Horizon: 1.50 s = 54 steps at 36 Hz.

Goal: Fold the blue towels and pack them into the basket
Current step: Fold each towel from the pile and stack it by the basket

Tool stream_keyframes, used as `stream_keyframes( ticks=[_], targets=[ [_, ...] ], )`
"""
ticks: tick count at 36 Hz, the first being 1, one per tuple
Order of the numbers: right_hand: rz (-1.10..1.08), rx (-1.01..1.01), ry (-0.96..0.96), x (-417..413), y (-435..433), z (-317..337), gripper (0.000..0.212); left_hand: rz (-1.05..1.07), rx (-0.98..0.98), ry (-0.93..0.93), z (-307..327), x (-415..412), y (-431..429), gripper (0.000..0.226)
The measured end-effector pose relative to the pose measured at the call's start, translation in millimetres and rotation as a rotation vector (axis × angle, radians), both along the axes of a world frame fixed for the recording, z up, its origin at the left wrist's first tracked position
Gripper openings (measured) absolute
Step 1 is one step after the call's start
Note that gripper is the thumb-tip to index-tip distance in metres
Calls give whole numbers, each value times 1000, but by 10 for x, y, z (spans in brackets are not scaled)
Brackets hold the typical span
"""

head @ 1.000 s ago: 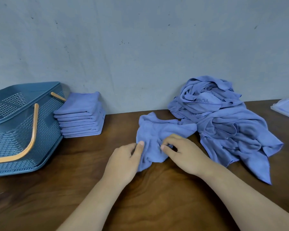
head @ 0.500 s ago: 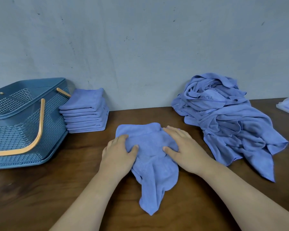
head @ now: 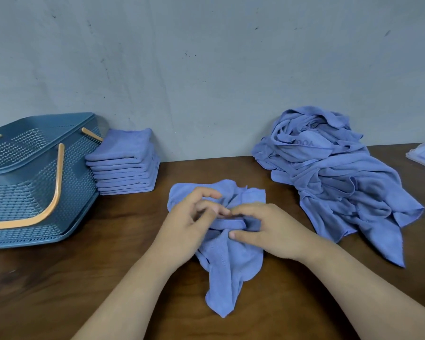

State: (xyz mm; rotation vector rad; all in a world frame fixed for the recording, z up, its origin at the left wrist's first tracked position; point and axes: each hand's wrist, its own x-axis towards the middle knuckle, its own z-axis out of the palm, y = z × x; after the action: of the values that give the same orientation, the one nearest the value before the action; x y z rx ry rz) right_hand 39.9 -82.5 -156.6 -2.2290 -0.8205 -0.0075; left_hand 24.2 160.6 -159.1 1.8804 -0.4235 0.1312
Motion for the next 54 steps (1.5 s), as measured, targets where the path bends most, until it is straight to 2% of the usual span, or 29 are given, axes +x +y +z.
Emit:
stream_keyframes(
  ticks=[2, 6, 9, 12, 14, 17, 19, 22, 24, 26, 28, 31, 34, 37, 39, 43, 45, 48, 51, 54],
  targets=[
    [-20, -71, -23, 4, -5, -8, 20, 109, -6, -3, -20, 72, 77, 24],
    [27, -144, -62, 9, -36, 21, 21, 110, 230, 132, -134, 175, 231, 29],
    [22, -135, -35, 13, -129, 67, 21, 133, 322, 212, -173, 203, 295, 34],
    [31, -73, -15, -3, -256, 162, 11, 195, 455, 213, -158, 234, 362, 45],
    [51, -63, -39, -10, -338, 232, 17, 251, 579, 197, -152, 250, 414, 49],
    [62, -42, 20, 5, -488, 259, 11, 329, 750, 177, -158, 251, 459, 53],
    [83, 14, 71, 4, -551, 280, 33, 382, 782, 177, -159, 239, 449, 55],
    [99, 118, 91, -28, -545, 335, 57, 452, 720, 114, -119, 197, 405, 48],
    [41, 136, 72, -31, -485, 342, 63, 485, 660, 32, -46, 158, 362, 40],
    [-53, 77, -25, -35, -407, 313, 49, 481, 635, -34, 23, 120, 309, 28],
    [-83, 3, -57, -60, -318, 281, 18, 422, 646, -45, 65, 91, 260, 19],
    [28, -217, 67, -102, -246, 244, 38, 269, 735, 0, 65, 50, 209, 24],
    [73, -309, 120, -121, -246, 223, 34, 215, 782, -13, 7, 70, 212, 25],
    [73, -250, 125, -156, -275, 322, 19, 262, 685, -44, -71, 127, 229, 9],
    [86, -192, 156, -196, -285, 393, 12, 290, 661, -77, -119, 163, 238, 8],
    [93, -99, 353, -279, -281, 524, 30, 316, 515, -104, -146, 209, 283, 10],
    [94, -104, 465, -314, -303, 593, 27, 317, 424, -98, -121, 215, 325, 11],
    [106, -95, 550, -341, -349, 670, 22, 323, 396, -117, -62, 199, 368, 10],
    [30, 46, 461, -317, -376, 716, 16, 322, 347, -121, 10, 158, 376, 9],
    [-145, 222, 216, -248, -363, 662, 11, 285, 235, -69, 76, 129, 399, 18]
  ],
)
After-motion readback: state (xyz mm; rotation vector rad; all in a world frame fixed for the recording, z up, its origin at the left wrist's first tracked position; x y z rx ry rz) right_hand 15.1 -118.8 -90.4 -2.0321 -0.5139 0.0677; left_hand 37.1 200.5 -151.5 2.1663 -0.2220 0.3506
